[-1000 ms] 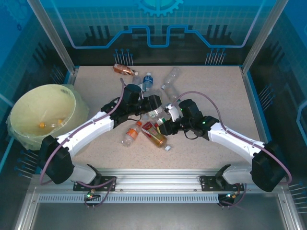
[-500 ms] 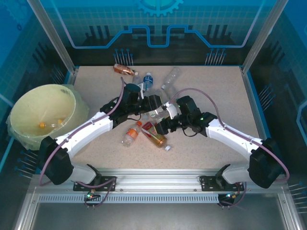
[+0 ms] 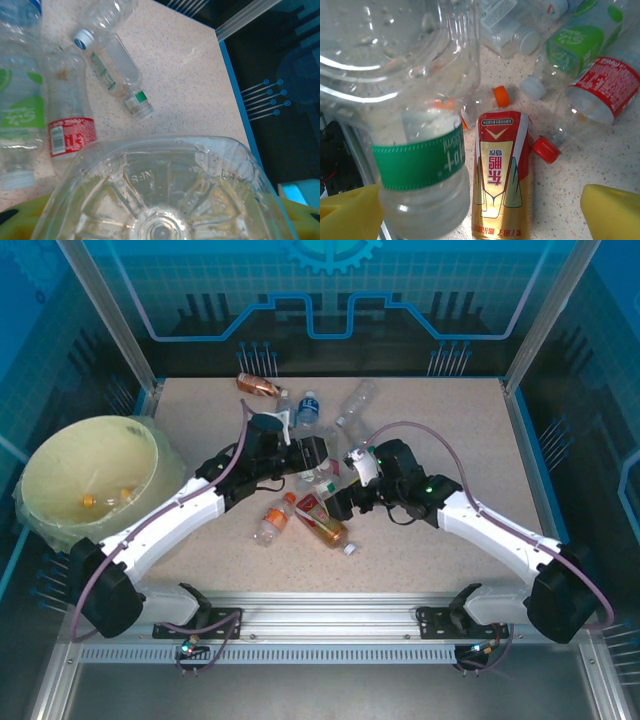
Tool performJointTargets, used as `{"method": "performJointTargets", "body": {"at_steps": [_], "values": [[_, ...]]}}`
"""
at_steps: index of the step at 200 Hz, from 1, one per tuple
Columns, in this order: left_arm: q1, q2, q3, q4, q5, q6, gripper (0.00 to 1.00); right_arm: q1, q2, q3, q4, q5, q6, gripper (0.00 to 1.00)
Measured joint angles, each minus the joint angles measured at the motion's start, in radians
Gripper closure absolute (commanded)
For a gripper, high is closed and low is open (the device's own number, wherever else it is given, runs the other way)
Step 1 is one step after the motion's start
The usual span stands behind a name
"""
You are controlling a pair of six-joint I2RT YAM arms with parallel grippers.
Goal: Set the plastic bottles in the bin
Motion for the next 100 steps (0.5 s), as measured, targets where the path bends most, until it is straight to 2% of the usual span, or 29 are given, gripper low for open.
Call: {"method": "performJointTargets", "body": {"at_steps": [54,100], "values": [[0.055,-0.127,0.008,-0.114,-0.078,0.076,0.50,0.002,-0.105,-0.008,0.011,0.128,-0.016,0.00],[0.103,-0.261,0.074,-0.236,-0.170,0.166,0.50,0.002,-0.241,-0.098,0.081,0.239,-0.027,0.00]]}}
